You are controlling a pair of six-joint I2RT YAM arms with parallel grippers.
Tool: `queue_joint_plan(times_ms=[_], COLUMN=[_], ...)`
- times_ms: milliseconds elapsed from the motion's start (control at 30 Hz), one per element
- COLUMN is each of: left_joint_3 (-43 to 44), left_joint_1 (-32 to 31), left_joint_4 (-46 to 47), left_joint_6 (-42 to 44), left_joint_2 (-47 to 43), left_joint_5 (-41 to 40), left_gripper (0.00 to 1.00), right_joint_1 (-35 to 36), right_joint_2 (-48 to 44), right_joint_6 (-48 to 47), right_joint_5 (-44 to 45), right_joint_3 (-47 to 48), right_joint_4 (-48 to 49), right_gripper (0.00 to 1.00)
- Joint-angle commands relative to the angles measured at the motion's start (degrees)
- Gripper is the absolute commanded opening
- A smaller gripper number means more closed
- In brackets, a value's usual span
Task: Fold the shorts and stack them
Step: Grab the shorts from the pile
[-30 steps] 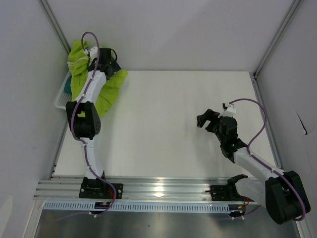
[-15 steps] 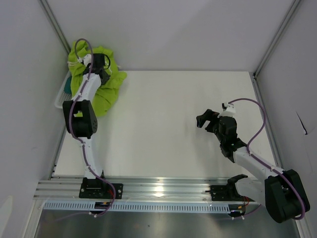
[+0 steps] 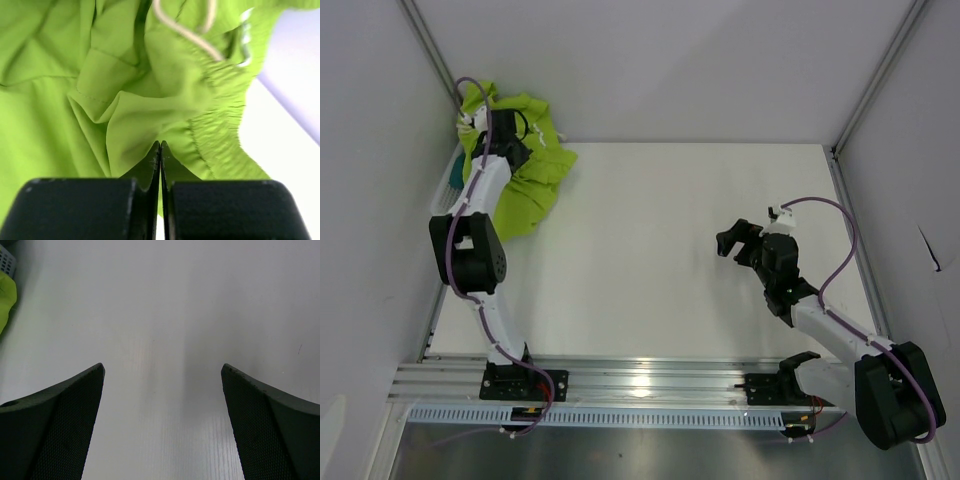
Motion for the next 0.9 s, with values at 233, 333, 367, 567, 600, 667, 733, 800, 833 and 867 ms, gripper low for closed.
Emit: queue_joint_plan(times_ms=[233, 333, 367, 567, 600, 667, 733, 800, 833, 867], left_joint_3=[-2.7, -1.8, -1.0, 2.0, 2.4, 2.7, 2.6, 2.5, 2.7, 2.7], left_joint_1=[-0.3, -0.2, -0.2, 0.1, 0.4, 0.9, 1.2, 2.1, 2.4, 3.1], left_joint_4=[0.9, -1.3, -2.1, -3.7, -3.6, -2.8, -1.1, -0.1, 0.8, 1.1], left_joint_6=[2.8, 3.3, 3.4, 3.6, 3.3, 2.9, 2.7, 2.5, 2.3, 2.2], left_joint_2=[-11.1, -10.0, -9.7, -4.8, -4.2, -2.1, -0.8, 1.1, 1.6, 2.7], left_joint_5=[-1.4, -2.3, -2.4, -2.6, -2.3, -0.7, 0.5, 3.5, 4.5, 5.5], left_gripper=[0.72, 0.89, 0.90, 0.94, 0.94, 0.94, 0.93, 0.90, 0.87, 0.84], right_joint_1=[0.2, 0.3, 0.2, 0.2, 0.2, 0.3, 0.2, 0.2, 0.2, 0.2], right_joint_2=[-0.3, -0.2, -0.2, -0.4, -0.5, -0.5, -0.6, -0.6, -0.5, -0.5], right_joint_6=[-0.7, -0.7, -0.7, -0.7, -0.7, -0.8, -0.9, -0.9, -0.9, -1.0], right_joint_5=[-0.5, -0.8, -0.8, -0.6, -0.6, -0.5, -0.5, -0.2, -0.2, -0.2], right_joint_3=[2.0, 2.0, 2.0, 2.1, 2.1, 2.1, 2.1, 2.1, 2.2, 2.2], right_joint_4=[1.1, 1.2, 1.2, 1.1, 1.1, 1.0, 1.1, 1.1, 1.0, 1.0], right_gripper=[1.00, 0.99, 0.99, 1.00, 1.00, 0.99, 0.99, 0.99, 0.99, 0.99])
